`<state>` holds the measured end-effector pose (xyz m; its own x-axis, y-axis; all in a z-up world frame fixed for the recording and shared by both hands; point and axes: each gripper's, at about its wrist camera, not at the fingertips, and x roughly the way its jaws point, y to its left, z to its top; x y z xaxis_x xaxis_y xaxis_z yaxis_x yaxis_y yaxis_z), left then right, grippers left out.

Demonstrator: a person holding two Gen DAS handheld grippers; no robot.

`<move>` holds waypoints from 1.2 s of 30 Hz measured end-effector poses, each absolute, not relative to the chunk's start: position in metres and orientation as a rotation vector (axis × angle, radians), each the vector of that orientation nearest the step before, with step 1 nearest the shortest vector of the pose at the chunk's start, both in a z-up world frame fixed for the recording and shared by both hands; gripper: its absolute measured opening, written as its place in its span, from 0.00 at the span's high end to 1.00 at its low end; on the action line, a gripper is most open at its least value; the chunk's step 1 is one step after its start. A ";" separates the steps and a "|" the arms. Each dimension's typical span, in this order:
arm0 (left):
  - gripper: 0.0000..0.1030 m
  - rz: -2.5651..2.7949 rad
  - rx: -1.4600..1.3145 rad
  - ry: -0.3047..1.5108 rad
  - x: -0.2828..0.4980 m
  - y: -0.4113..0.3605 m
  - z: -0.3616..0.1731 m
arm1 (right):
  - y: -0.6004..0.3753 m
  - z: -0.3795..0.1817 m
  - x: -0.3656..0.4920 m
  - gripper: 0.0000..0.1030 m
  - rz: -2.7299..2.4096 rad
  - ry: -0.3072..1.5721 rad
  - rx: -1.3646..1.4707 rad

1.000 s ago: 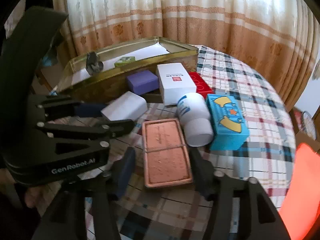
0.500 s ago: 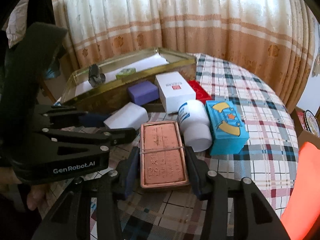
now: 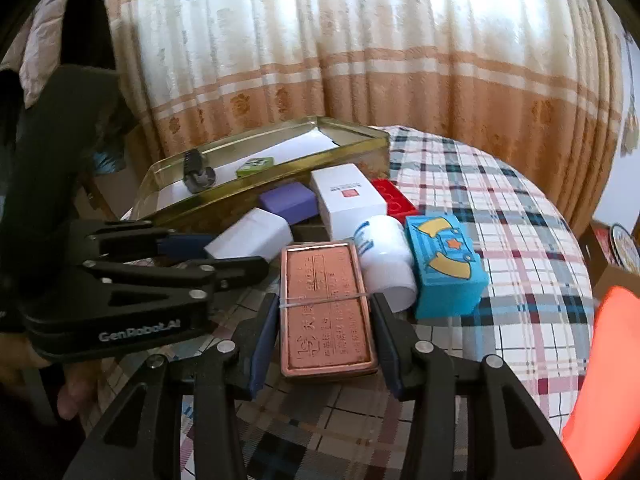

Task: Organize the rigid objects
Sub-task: 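Grasp the white plug charger with the left gripper while the right holds the compact, then lift and carry the charger and compact with both grippers toward the gold tray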

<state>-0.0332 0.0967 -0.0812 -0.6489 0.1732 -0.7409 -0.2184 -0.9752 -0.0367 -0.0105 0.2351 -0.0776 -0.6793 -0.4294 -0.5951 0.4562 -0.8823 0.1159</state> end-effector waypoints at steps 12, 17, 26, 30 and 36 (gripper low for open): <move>0.62 2.690 -1.154 0.067 -0.031 0.095 -0.078 | 0.237 -0.077 -0.007 0.53 -2.513 0.043 0.845; 0.62 2.697 -1.137 0.066 -0.029 0.094 -0.076 | 0.238 -0.077 -0.005 0.53 -2.514 0.036 0.822; 0.62 2.718 -1.087 0.079 -0.024 0.095 -0.072 | 0.238 -0.075 -0.002 0.53 -2.525 0.033 0.799; 0.62 2.722 -1.065 0.076 -0.022 0.094 -0.071 | 0.239 -0.075 -0.002 0.53 -2.528 0.035 0.797; 0.62 2.723 -1.048 0.062 -0.022 0.093 -0.070 | 0.238 -0.074 -0.002 0.53 -2.536 0.043 0.811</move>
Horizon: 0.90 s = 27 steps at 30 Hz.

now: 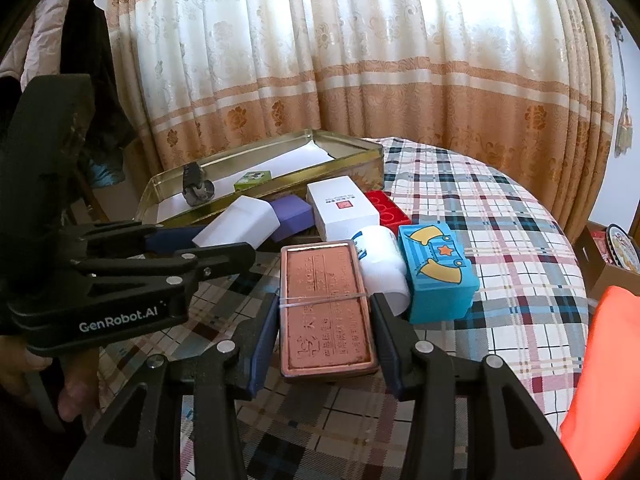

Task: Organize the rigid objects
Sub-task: 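Lift and carry the charger and compact with both grippers toward the gold tray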

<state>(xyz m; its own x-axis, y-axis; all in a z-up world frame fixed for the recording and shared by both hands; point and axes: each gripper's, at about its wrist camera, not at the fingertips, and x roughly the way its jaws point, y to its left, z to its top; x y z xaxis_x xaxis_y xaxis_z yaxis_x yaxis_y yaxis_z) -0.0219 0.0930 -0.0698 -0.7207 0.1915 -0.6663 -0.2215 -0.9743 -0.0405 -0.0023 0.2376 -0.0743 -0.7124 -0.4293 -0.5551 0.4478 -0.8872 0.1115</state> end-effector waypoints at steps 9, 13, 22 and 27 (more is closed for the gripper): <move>0.62 2.729 -1.024 0.056 -0.020 0.092 -0.068 | 0.237 -0.074 -0.002 0.53 -2.544 0.049 0.810; 0.62 2.732 -1.015 0.054 -0.018 0.092 -0.068 | 0.237 -0.074 -0.002 0.53 -2.547 0.054 0.808; 0.62 2.744 -0.983 0.058 -0.015 0.092 -0.064 | 0.237 -0.073 -0.002 0.53 -2.547 0.054 0.804; 0.62 2.748 -0.977 0.041 -0.014 0.089 -0.062 | 0.236 -0.070 -0.002 0.53 -2.548 0.056 0.796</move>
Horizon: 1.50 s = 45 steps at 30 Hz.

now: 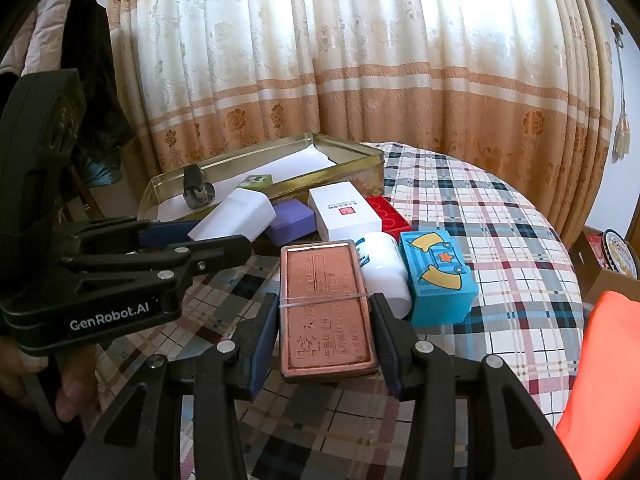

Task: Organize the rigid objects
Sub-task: 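Lift and carry the charger and compact with both grippers toward the gold tray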

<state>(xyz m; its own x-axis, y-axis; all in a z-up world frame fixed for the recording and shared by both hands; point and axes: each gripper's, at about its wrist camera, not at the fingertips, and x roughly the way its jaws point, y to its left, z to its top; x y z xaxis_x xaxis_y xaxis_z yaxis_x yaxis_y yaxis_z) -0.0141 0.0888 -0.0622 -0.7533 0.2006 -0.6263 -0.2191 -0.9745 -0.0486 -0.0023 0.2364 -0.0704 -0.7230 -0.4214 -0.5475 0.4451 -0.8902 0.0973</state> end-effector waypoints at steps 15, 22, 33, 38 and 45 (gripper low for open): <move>0.62 2.798 -0.902 -0.005 -0.006 0.072 -0.043 | 0.235 -0.049 -0.002 0.53 -2.569 0.047 0.750; 0.62 2.838 -0.891 -0.004 -0.008 0.060 -0.032 | 0.229 -0.040 -0.006 0.53 -2.568 0.051 0.732; 0.62 2.892 -0.909 -0.030 -0.014 0.037 -0.025 | 0.217 -0.026 -0.018 0.53 -2.546 0.076 0.712; 0.62 2.908 -0.932 -0.059 -0.020 0.024 -0.025 | 0.208 -0.018 -0.025 0.53 -2.535 0.098 0.698; 0.62 2.922 -0.973 -0.078 -0.027 0.012 -0.028 | 0.194 -0.013 -0.037 0.53 -2.503 0.105 0.697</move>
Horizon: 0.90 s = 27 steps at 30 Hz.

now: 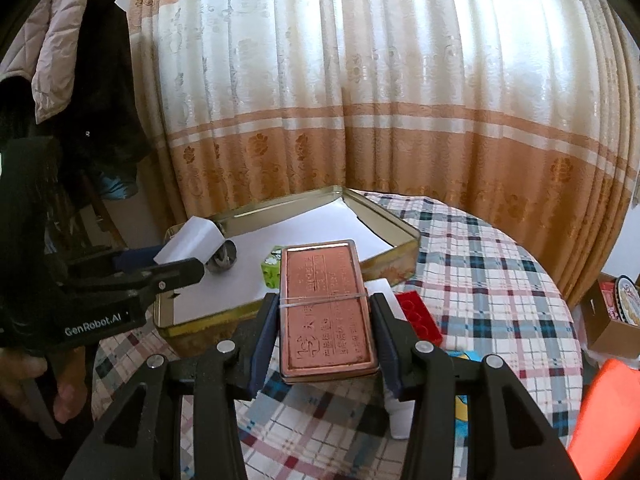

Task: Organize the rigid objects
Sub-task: 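Lift and carry the charger and compact with both grippers toward the gold tray, then lower the charger and compact into the tray and open both grippers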

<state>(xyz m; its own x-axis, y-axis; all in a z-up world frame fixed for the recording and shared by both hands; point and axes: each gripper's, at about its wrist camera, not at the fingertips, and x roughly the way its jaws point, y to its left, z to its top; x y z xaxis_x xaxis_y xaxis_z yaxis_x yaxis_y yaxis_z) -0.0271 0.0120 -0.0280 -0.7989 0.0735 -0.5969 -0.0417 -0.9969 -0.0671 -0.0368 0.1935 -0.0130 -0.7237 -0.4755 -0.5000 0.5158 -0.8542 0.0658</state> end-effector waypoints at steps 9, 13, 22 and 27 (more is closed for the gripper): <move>0.62 2.903 -1.048 -0.090 -0.040 0.004 -0.034 | 0.179 -0.010 -0.057 0.53 -2.473 0.132 0.719; 0.62 2.890 -1.105 -0.083 -0.049 0.001 -0.037 | 0.173 -0.006 -0.073 0.53 -2.463 0.147 0.735; 0.62 2.870 -1.167 -0.084 -0.067 -0.006 -0.036 | 0.162 -0.003 -0.111 0.53 -2.450 0.161 0.785; 0.62 2.862 -1.197 -0.103 -0.082 -0.011 -0.029 | 0.151 -0.006 -0.132 0.53 -2.440 0.176 0.823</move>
